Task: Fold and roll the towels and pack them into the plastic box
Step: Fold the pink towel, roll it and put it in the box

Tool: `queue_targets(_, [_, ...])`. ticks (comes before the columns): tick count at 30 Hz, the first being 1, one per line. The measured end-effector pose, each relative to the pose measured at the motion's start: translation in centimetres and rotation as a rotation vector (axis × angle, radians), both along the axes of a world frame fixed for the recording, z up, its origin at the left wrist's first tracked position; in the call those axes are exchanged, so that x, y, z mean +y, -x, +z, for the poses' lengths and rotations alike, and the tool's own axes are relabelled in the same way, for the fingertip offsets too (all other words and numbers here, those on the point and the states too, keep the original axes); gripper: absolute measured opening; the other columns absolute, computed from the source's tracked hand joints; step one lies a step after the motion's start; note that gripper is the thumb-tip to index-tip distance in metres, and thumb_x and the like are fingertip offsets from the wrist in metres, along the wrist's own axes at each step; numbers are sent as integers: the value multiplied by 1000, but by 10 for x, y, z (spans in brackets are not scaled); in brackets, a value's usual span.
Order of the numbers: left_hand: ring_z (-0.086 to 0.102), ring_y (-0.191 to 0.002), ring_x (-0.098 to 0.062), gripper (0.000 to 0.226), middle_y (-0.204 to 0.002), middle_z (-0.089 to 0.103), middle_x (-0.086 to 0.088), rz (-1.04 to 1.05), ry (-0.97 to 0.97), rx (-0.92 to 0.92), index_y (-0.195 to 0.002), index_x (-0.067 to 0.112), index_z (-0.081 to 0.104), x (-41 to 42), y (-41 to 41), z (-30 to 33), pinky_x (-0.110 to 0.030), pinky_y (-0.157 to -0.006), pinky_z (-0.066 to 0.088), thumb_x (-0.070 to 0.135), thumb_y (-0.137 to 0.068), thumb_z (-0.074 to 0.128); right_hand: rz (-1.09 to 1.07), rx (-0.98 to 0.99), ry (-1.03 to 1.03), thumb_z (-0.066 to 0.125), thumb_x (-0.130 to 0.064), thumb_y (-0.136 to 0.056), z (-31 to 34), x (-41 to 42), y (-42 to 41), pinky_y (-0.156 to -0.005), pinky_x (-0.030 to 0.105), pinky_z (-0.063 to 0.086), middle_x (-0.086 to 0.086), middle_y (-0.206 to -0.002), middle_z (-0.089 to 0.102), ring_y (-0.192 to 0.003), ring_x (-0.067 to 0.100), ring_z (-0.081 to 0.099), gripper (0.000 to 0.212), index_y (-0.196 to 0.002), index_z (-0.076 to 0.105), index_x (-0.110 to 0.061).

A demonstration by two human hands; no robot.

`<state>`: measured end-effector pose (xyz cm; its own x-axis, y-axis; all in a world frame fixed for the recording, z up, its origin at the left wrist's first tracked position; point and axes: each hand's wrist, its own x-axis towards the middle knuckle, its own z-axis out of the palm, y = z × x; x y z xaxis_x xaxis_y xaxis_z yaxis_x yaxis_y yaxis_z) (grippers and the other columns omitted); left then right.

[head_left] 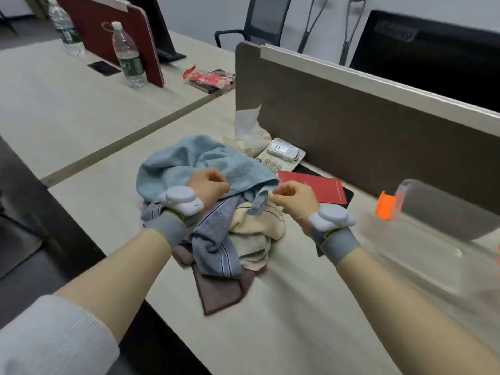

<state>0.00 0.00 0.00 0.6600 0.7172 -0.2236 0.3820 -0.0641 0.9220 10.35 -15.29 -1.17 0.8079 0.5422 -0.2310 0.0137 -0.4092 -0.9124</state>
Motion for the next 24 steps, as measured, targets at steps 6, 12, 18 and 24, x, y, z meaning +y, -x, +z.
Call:
queue_targets(6, [57,-104,-31,33,-108,57,-13,-115,-320,240,-107,13,65,9,-5,-31,-33,-89,45,3,-76,68,26,-76,203,72,-30,-80,-26,22,7,-70,24,37,2,-74,57,-75,16,50,22,-74,63,-11])
queue_targets(12, [45,-122,-31,43,-125,49,-9,-165,-535,422,-120,24,59,21,-18,-43,-41,-103,38,28,-78,70,9,-178,272,60,-11,-83,-24,38,2,-67,25,35,17,-87,65,-84,28,57,10,-84,65,-3])
queue_targets(18, [48,-116,-31,16,-118,56,-8,-71,-685,496,-94,22,71,25,-26,-34,-38,-92,38,24,-88,57,-161,-126,176,51,-4,-84,-13,31,-12,-58,28,25,-1,-61,36,-70,18,32,33,-60,33,-17])
queue_targets(24, [38,-126,-26,47,-133,42,-4,-103,-723,605,-126,30,46,28,-26,-31,-41,-100,32,25,-83,63,-332,-140,47,42,0,-87,7,17,-27,-57,22,35,-6,-67,44,-69,18,41,30,-67,42,-23])
